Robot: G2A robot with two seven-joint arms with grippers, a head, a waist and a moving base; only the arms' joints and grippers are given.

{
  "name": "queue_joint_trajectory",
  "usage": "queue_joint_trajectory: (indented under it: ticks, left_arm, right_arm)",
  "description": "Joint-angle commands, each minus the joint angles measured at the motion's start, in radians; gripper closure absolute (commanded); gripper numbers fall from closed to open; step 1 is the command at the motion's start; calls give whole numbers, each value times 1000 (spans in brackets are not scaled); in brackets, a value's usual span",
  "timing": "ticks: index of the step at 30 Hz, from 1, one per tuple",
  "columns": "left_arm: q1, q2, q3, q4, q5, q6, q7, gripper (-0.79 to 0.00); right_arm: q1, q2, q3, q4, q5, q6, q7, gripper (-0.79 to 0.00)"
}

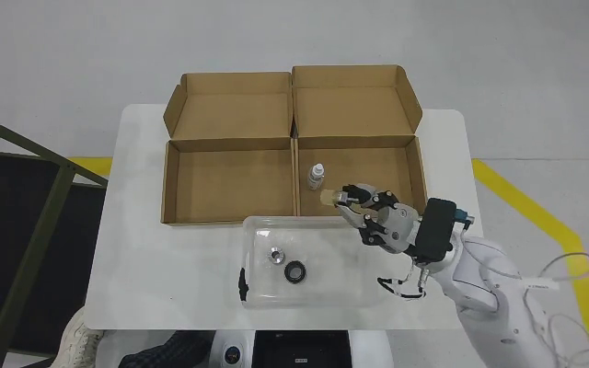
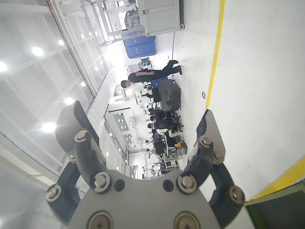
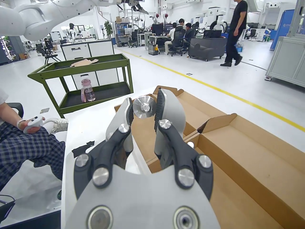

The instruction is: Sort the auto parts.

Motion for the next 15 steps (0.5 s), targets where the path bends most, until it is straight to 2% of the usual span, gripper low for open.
queue_joint_trajectory:
  ticks: [1, 15]
  left_arm:
    - [0, 0, 0, 0, 0, 0, 0, -785]
    - [0, 0, 0, 0, 0, 0, 0, -785]
  right_arm:
    - [-3, -1, -1, -1, -5, 9, -15, 0]
    - [15, -8, -18, 32, -63, 40, -20, 0]
